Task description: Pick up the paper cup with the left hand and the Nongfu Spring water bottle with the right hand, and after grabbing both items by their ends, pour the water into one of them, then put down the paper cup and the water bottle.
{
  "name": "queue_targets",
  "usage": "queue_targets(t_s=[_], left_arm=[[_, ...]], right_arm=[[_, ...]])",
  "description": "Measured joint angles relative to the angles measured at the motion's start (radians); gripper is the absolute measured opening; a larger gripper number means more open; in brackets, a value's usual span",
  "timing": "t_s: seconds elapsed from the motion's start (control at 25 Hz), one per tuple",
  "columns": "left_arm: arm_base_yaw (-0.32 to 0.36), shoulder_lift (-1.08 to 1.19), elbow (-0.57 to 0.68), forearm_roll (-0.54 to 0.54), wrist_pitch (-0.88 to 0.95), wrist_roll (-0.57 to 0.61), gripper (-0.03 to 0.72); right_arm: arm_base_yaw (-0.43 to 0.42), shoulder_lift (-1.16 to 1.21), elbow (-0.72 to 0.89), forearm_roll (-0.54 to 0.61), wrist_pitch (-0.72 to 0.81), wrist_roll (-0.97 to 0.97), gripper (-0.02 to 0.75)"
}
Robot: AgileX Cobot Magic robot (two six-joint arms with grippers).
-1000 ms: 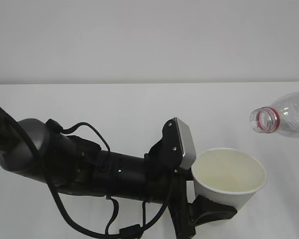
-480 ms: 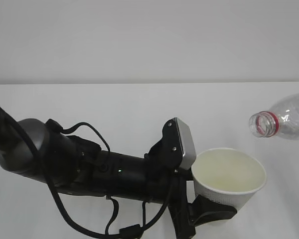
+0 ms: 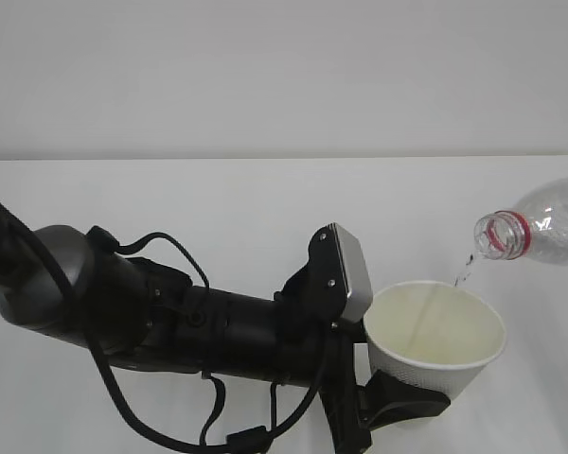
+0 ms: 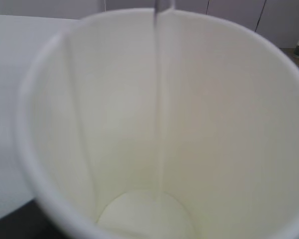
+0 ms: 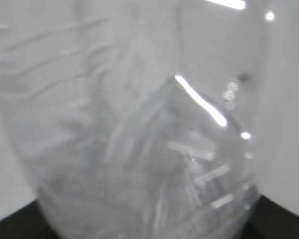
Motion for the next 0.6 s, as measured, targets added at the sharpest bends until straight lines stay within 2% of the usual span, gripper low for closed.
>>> queue_targets(t_s=[0.6], left_arm=[[0.0,0.0,0.0,0.0,0.0,0.0,0.513]], right_arm=[[0.0,0.0,0.0,0.008,-0.021,-0.016,0.452]])
